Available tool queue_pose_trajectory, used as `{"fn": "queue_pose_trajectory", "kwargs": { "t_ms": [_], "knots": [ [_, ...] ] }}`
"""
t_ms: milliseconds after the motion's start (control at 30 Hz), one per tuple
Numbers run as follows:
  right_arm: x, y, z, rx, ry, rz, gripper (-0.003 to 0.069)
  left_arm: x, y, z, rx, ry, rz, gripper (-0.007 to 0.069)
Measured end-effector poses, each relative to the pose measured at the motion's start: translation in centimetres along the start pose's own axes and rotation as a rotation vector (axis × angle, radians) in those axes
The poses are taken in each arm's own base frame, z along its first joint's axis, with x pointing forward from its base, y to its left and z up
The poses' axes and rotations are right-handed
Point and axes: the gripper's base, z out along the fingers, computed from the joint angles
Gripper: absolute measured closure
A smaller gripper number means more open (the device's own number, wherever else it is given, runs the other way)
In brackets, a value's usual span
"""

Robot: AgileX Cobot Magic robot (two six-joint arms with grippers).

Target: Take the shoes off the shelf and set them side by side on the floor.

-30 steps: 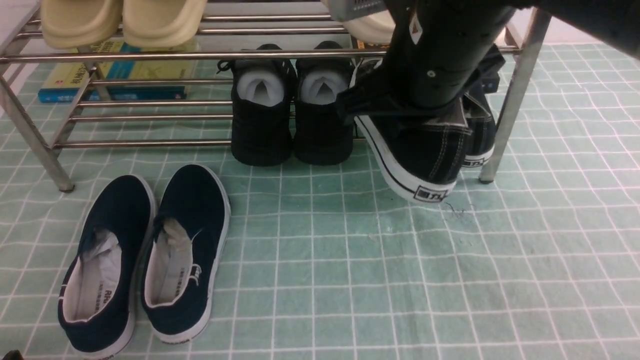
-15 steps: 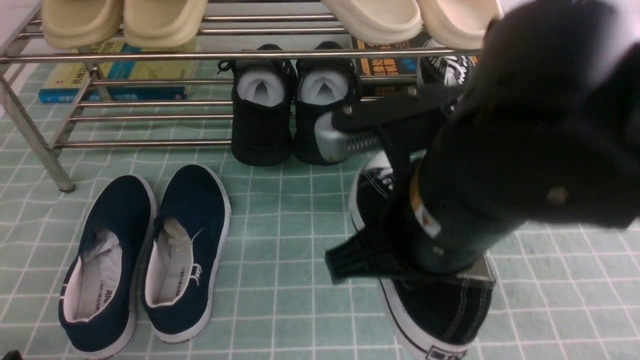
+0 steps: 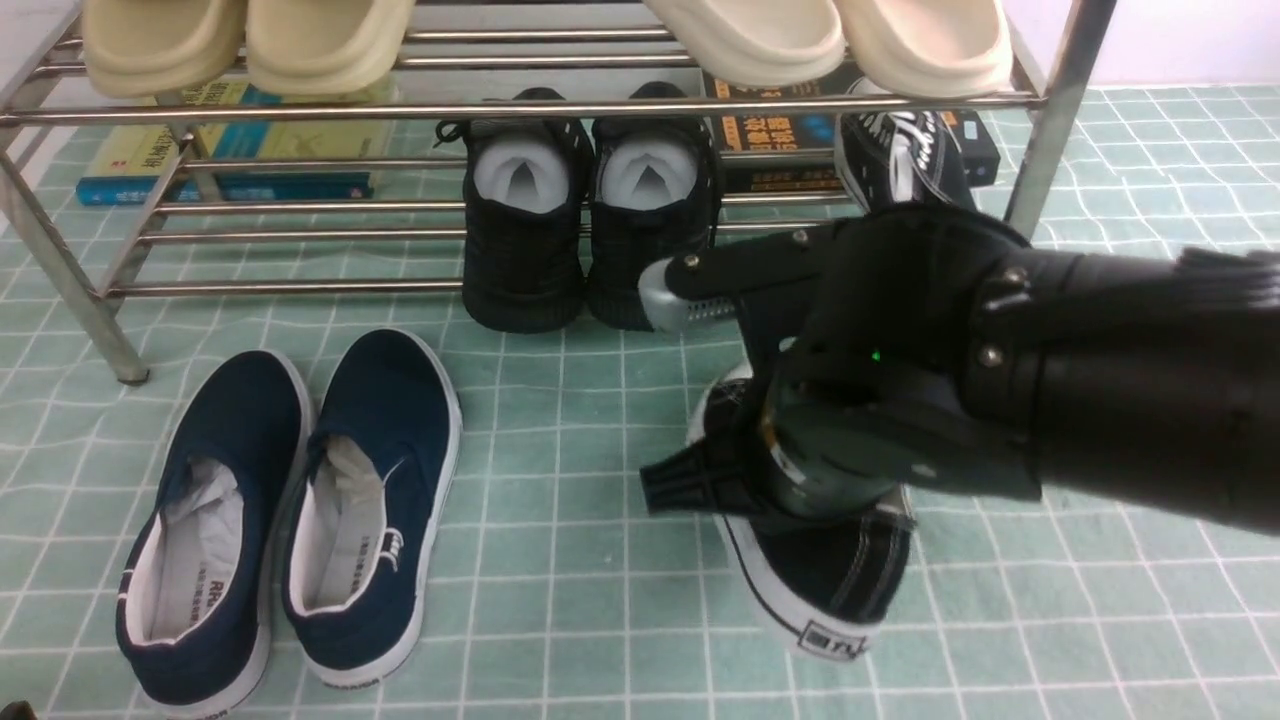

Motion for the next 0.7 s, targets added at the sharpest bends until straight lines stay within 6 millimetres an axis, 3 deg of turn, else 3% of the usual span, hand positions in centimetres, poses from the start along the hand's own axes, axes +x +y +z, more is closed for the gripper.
{"fn": "queue_pose_trajectory", "kwargs": {
  "t_ms": [200,433,533,700],
  "knots": [
    [-1.6,-0.8,1.5,-0.025,-0.045,0.037,0.0612,0.0,0.0,0.0,0.000,0.000,0.001,0.0383],
    [-2.0,-0.7,2.6,-0.024,-0.073,0.012,0.0610,0.0,0.0,0.0,0.000,0.000,0.001,0.0383],
    [-2.2,-0.8,2.0,-0.026,-0.064,0.007,0.0609,0.0,0.0,0.0,0.000,0.000,0.001,0.0383],
    [-3.4,-1.0,-2.0,-0.078,-0.061,-0.026,0.0609,0.0,0.0,0.0,0.000,0.000,0.001,0.0383]
  ]
}}
